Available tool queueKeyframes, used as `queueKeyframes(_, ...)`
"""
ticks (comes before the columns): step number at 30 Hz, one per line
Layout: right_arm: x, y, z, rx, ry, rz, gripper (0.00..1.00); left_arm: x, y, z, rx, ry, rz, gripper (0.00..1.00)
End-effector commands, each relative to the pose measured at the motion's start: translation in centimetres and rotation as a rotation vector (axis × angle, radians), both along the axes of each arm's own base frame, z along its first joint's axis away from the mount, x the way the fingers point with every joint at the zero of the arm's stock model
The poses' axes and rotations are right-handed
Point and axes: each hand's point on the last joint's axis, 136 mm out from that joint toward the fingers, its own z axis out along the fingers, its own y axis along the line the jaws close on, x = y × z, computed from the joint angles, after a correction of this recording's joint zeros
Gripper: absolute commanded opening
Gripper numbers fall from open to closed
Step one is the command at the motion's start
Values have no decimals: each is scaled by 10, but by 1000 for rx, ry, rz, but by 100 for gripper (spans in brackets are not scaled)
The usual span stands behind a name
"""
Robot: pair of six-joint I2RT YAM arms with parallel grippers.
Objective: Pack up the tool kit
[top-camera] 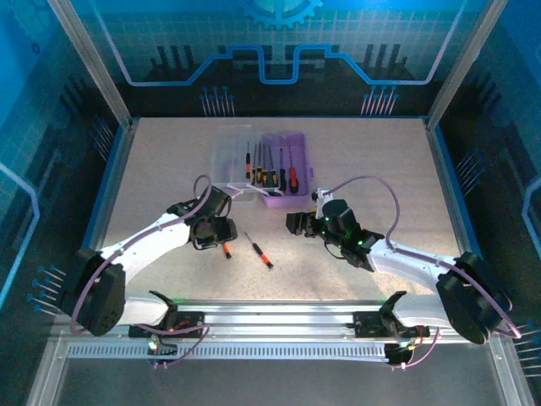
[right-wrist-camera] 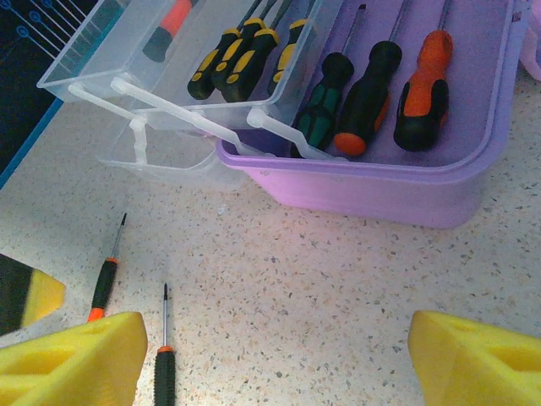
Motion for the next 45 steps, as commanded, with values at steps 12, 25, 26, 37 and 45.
queueKeyframes(12, 2, 7, 2, 10, -8, 4, 81, -7, 17, -41, 126, 71, 26, 40)
queueKeyframes(25, -8, 33, 9, 93, -3, 140, 82, -3, 21, -56, 171, 81, 0, 21)
queueKeyframes(26, -11, 40, 10, 110, 5, 177, 81, -3, 21, -54, 172, 73, -1, 20)
queueKeyframes(37, -7, 31, 8, 83, -9, 133, 81, 4, 24, -14, 150, -40, 6, 16)
queueKeyframes(45, -5, 31, 1, 69, 21, 118, 81, 7, 24, 28, 118, -131, -2, 16)
